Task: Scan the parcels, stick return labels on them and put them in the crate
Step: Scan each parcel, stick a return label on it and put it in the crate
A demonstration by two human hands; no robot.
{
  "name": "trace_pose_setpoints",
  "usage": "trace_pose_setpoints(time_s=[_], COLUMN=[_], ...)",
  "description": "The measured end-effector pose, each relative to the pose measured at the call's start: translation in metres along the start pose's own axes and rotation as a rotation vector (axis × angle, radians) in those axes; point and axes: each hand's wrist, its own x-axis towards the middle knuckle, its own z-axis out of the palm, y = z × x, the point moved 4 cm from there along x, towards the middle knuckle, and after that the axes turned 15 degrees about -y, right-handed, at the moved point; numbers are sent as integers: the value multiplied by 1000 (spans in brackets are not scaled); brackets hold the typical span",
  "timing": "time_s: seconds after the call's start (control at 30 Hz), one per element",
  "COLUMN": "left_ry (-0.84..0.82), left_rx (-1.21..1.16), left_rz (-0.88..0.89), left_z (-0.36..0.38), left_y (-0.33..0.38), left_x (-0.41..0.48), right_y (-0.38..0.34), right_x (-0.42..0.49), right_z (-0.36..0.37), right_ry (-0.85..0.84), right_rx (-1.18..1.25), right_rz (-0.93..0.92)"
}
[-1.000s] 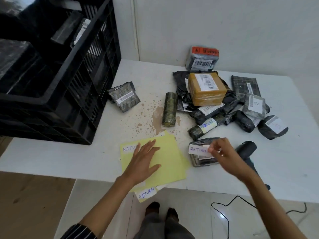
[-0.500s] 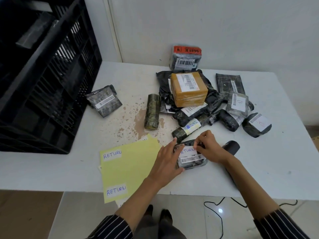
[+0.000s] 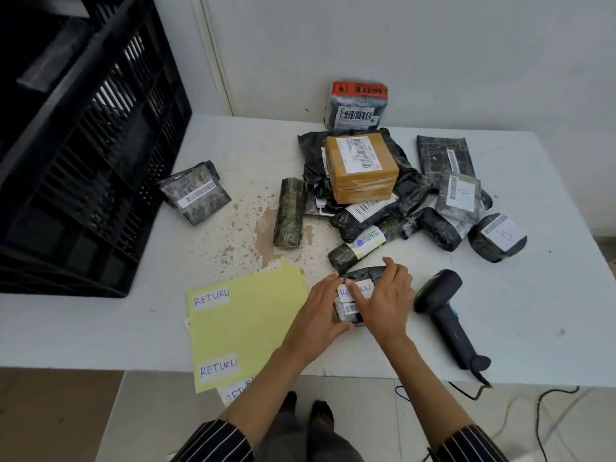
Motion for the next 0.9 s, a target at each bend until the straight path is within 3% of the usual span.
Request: trace_pose_setpoints(time_s=[0.17,0.27,0.37,0.57,0.73,0.9], left_ry=[5,-14,46,311,347,377], left_rx=[6,-99,-276,-211,-283,-370], left_rz=[3,-54,-178,-340,-463,-466], left_z=[8,18,24,28,30,28], left_y=[-4,-7,-7,-5,-8,-12], left_x=[1,1,8,30,39,42], right_y=[6,16,26,28,25,31], right_x=[1,4,6,5,5,9], right_z=[1,0,0,6,8,8], right_ry=[-97,-153,-102,-24,-10,-4], right_rx=[-36,113,333,464,430,490], right_rz=[-50,-73,-21,29,44,87])
